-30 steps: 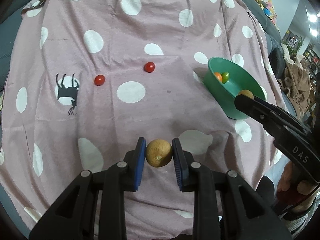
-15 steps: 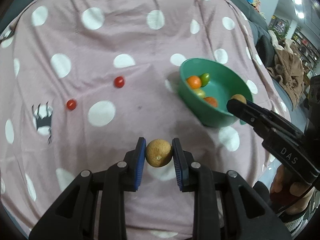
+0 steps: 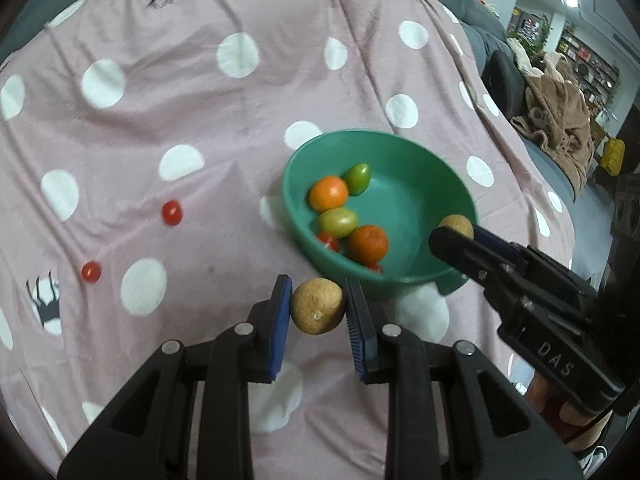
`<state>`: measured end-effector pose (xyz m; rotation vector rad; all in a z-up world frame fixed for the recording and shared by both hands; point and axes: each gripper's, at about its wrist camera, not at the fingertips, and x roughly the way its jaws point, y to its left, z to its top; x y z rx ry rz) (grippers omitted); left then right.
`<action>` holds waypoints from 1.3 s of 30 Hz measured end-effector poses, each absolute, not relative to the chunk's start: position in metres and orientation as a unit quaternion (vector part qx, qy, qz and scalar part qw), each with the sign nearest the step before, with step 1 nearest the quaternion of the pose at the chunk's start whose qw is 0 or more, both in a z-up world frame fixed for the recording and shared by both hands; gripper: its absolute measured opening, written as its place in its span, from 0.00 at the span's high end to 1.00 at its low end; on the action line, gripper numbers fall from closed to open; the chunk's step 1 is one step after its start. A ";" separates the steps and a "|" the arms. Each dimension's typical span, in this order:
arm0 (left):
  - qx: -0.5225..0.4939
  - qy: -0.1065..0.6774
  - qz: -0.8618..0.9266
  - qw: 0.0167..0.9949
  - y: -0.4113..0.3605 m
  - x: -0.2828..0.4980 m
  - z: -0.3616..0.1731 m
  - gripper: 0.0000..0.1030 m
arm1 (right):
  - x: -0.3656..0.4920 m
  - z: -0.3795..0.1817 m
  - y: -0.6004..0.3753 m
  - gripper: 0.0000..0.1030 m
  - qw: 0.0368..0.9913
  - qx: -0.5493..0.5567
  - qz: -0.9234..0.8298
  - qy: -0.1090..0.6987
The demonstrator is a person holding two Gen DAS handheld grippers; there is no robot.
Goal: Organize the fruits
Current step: 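Carry both yellow-brown fruits over the green bowl and release them inside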
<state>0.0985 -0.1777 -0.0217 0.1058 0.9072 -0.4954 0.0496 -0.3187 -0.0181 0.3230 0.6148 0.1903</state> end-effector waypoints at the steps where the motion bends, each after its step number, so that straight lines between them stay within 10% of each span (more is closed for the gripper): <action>1: 0.053 0.432 -0.239 0.868 -0.181 0.100 -0.021 0.74 | 0.051 -0.019 -0.323 0.72 0.936 0.162 0.090 0.299; 39: 0.132 0.443 -0.241 0.854 -0.259 0.153 -0.055 0.74 | 0.089 -0.050 -0.363 0.72 0.932 0.179 0.025 0.313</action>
